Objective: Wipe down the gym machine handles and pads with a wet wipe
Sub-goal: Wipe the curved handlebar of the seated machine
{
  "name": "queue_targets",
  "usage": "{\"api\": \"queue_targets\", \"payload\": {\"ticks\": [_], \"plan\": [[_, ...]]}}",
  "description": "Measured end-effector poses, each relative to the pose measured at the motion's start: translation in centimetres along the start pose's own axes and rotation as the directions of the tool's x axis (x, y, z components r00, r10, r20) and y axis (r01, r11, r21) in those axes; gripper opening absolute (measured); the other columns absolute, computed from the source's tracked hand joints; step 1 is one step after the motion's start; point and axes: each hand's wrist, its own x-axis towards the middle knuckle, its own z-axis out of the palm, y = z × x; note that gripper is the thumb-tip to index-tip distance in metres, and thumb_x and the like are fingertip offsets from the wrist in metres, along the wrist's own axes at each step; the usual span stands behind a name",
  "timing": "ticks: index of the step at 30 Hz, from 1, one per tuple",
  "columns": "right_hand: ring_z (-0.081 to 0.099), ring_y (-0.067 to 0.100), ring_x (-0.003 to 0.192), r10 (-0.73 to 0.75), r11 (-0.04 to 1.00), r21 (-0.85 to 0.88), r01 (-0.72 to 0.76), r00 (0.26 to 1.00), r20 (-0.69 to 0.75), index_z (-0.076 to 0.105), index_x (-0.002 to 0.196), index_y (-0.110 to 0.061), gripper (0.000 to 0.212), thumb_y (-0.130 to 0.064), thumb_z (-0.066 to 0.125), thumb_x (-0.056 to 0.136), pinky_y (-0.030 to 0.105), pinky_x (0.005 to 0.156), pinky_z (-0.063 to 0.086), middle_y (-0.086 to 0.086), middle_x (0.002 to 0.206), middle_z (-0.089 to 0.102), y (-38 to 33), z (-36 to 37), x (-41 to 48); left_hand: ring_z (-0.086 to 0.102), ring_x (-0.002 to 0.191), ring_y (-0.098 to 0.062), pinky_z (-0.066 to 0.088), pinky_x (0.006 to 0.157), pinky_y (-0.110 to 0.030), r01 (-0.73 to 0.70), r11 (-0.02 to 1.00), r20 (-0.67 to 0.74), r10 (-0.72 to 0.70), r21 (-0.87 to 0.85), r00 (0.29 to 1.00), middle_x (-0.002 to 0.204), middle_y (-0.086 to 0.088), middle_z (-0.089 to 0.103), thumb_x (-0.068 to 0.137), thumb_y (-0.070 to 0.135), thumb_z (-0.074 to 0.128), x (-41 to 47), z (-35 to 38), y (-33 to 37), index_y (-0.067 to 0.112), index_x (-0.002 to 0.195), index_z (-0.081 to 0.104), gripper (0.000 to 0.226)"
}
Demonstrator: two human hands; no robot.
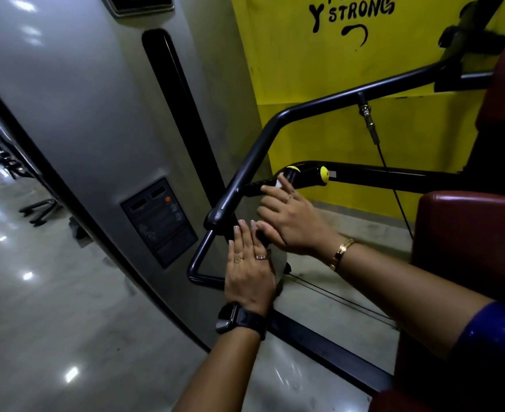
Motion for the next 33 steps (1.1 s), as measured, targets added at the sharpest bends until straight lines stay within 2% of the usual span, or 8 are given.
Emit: {"api": "queue_targets", "payload": {"ticks": [4,7,15,19,23,28,30,33], "plan": [[0.03,0.029,0.142,-0.097,0.995,0.008,0.098,0.994,-0.052,0.044,0.142,-0.01,0.05,-0.036,0.027,0.102,0.047,0.118,0.018,0.014,0.147,0.044,0.6,1.0,-3.4,0.042,0.136,-0.035,0.034,0.112,-0.043,-0.008,1.0,-0.009,0.008,-0.029,1.0,0.145,-0.027,0.043,0.094,0.021,0.036,0.1,-0.1,0.0,0.002,0.154,-0.002,0.073],[0.023,0.025,0.145,-0.12,0.992,-0.045,0.119,0.992,-0.029,0.027,0.15,-0.016,0.052,-0.035,0.029,0.101,0.049,0.117,0.02,0.009,0.155,0.028,2.3,1.1,-4.6,0.044,0.135,-0.035,0.035,0.11,-0.043,0.001,0.999,-0.01,-0.001,-0.034,1.0,0.146,-0.025,0.043,0.095,0.025,0.036,0.1,-0.1,0.1,0.003,0.154,-0.002,0.073],[0.032,0.034,0.14,0.018,1.0,-0.024,-0.017,0.999,0.045,0.06,0.129,-0.01,0.062,-0.049,0.022,0.101,0.051,0.116,0.018,0.013,0.142,0.05,2.3,0.3,-0.5,0.044,0.135,-0.036,0.035,0.11,-0.046,0.002,1.0,-0.023,-0.002,-0.021,1.0,0.146,-0.026,0.043,0.094,0.022,0.037,0.1,0.1,0.1,0.003,0.154,-0.001,0.073],[0.029,0.032,0.142,-0.05,0.999,0.018,0.05,0.998,0.041,0.049,0.139,-0.011,0.056,-0.043,0.022,0.102,0.048,0.118,0.014,0.013,0.146,0.044,0.8,0.5,-2.1,0.045,0.134,-0.035,0.035,0.11,-0.045,-0.001,0.999,-0.058,-0.001,-0.04,0.998,0.145,-0.026,0.044,0.103,0.023,0.024,0.0,0.0,0.1,0.003,0.154,0.001,0.06],[0.029,0.028,0.143,-0.102,0.989,0.101,0.108,0.993,-0.06,0.043,0.143,-0.014,0.045,-0.031,0.03,0.103,0.046,0.119,0.014,0.01,0.15,0.039,1.3,0.3,-4.0,0.044,0.135,-0.036,0.036,0.109,-0.046,-0.009,1.0,-0.035,0.008,-0.023,0.999,0.146,-0.027,0.042,0.095,0.022,0.035,0.1,-0.1,0.2,0.002,0.154,0.0,0.072],[0.05,0.032,0.125,0.133,0.95,0.3,-0.084,0.98,-0.147,0.058,0.128,0.0,0.039,-0.02,0.055,0.095,0.036,0.109,0.038,0.022,0.137,0.05,1.2,-0.3,-1.4,0.042,0.136,-0.035,0.034,0.111,-0.044,0.012,0.999,-0.03,-0.013,-0.031,0.999,0.147,-0.026,0.041,0.096,0.023,0.036,0.0,0.0,0.2,0.003,0.155,0.002,0.071],[0.049,0.033,0.123,0.185,0.954,0.261,-0.147,0.975,-0.125,0.06,0.124,0.002,0.039,-0.022,0.053,0.093,0.033,0.112,0.032,0.022,0.134,0.052,0.3,-0.3,-0.7,0.043,0.135,-0.036,0.036,0.109,-0.046,0.021,0.999,-0.022,-0.022,-0.038,1.0,0.146,-0.026,0.042,0.094,0.021,0.036,0.0,-0.1,0.3,0.0,0.152,0.013,0.066],[0.045,0.033,0.128,0.09,0.986,0.147,-0.074,0.991,-0.102,0.063,0.121,0.0,0.04,-0.027,0.049,0.094,0.043,0.117,0.023,0.016,0.127,0.06,-1.0,0.4,-1.5,0.043,0.135,-0.035,0.037,0.109,-0.047,0.027,0.999,-0.023,-0.028,-0.033,0.999,0.145,-0.026,0.044,0.09,0.015,0.035,0.1,-0.1,0.3,0.0,0.151,0.016,0.066]]}}
